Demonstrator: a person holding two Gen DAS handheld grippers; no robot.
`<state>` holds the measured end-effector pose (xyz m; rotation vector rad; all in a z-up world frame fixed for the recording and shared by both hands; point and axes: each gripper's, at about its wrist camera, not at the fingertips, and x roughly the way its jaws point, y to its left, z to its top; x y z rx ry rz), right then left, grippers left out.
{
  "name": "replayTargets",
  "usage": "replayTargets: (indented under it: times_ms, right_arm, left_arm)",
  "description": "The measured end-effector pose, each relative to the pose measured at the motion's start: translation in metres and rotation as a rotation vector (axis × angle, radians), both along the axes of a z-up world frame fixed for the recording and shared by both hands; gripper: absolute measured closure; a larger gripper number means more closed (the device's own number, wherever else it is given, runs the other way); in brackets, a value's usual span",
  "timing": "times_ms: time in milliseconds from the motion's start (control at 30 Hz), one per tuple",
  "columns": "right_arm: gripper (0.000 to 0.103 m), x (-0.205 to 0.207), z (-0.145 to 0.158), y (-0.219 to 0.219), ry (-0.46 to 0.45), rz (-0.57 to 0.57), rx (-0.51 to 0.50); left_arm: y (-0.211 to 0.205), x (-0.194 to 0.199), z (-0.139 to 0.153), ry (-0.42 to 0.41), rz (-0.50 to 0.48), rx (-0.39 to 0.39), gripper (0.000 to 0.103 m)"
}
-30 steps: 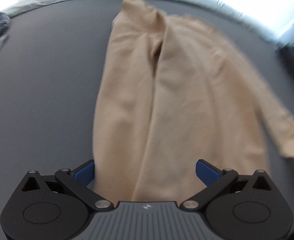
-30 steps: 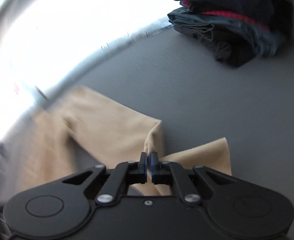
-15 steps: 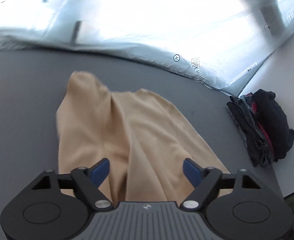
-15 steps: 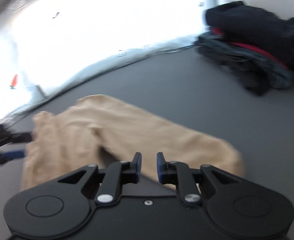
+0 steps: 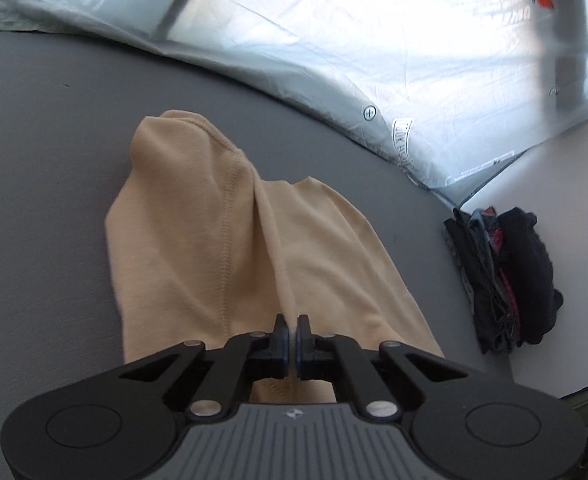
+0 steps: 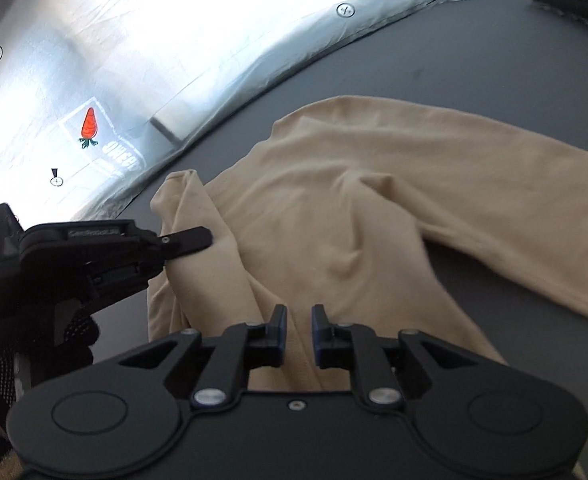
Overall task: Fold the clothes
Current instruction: 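Grasp the shirt hem with the left gripper while the right gripper grasps the hem beside it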
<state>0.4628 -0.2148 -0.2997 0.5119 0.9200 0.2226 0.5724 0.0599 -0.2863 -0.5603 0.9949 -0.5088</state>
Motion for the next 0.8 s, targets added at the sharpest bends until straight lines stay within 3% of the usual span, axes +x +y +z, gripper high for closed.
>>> replayTargets:
  times_ms: [133,233,267,300,333,433,533,700,800]
  right_arm:
    - [0.076,0.008,-0.006,0.004,0.03,0.053,0.063]
    - [0.076,0.014,-0.007,0.008,0.027,0.082,0.076]
    - [0.08,0.015,-0.007,0.009,0.025,0.099,0.081]
    - [0.102,0.017,-0.007,0.01,0.021,0.117,0.086]
    - [0.101,0.016,-0.005,0.011,0.002,0.116,0.078]
    - [0.101,0.009,0.01,0.015,-0.099,0.075,-0.037]
    - [0.101,0.008,0.016,0.011,-0.138,0.035,-0.106]
    - [0.1,0.017,0.0,0.015,-0.078,0.025,-0.15]
    - [0.092,0.012,0.007,0.017,-0.098,0.026,-0.187]
  left_arm:
    - [0.009,-0.003,-0.004,-0.014,0.006,-0.023,0.1]
    - [0.014,-0.005,-0.003,-0.033,0.023,-0.055,0.1]
    - [0.016,-0.005,-0.003,-0.035,0.032,-0.066,0.101]
    - [0.019,-0.005,-0.002,-0.037,0.041,-0.079,0.101]
    - [0.022,-0.005,-0.002,-0.04,0.05,-0.09,0.101]
    - [0.027,-0.007,0.002,-0.068,0.068,-0.081,0.101]
    - [0.031,-0.007,-0.002,-0.058,0.08,-0.063,0.101]
    - [0.034,-0.011,-0.022,0.008,0.139,-0.05,0.099]
    - [0.032,-0.015,-0.014,-0.036,0.136,0.0,0.094]
